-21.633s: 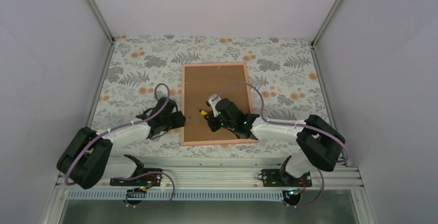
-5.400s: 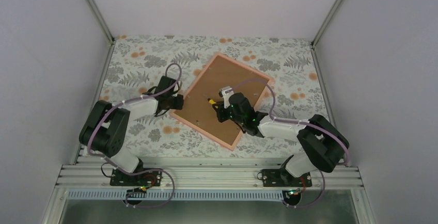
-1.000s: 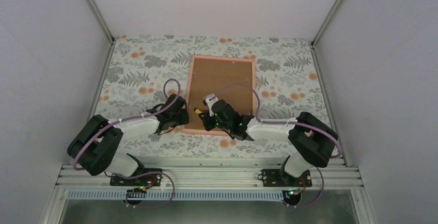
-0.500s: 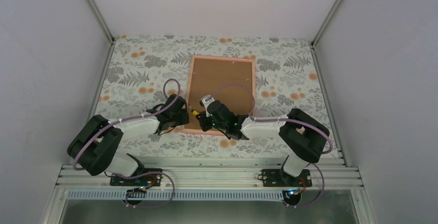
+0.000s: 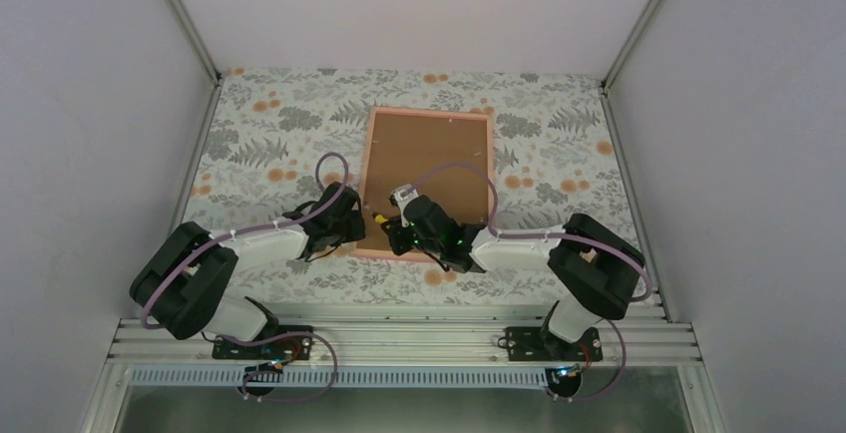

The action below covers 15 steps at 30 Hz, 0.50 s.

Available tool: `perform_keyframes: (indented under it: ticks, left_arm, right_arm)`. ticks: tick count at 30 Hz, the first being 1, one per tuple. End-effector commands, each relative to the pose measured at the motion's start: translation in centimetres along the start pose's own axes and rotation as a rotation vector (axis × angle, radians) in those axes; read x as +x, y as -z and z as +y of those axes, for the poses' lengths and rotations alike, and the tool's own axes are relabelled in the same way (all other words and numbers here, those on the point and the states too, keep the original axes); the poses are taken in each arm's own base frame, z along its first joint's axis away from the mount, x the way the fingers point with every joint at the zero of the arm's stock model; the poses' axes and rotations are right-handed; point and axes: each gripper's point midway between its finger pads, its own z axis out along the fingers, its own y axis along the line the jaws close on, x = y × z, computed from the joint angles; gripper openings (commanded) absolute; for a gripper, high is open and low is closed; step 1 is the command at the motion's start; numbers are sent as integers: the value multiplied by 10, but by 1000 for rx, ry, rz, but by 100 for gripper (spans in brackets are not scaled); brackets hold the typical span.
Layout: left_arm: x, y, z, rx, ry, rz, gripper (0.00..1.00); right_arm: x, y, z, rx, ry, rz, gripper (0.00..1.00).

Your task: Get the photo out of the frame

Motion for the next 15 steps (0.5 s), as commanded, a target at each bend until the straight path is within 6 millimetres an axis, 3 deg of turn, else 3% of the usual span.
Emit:
perform_keyframes:
  ticks: [1, 15]
  left_arm:
    - [32, -8, 16, -43, 57, 111, 8]
    - [33, -8, 16, -37, 57, 113, 8]
  right_arm:
    - [-5, 12, 3, -5, -1, -29, 4]
    - [1, -6, -7, 49, -23, -15, 4]
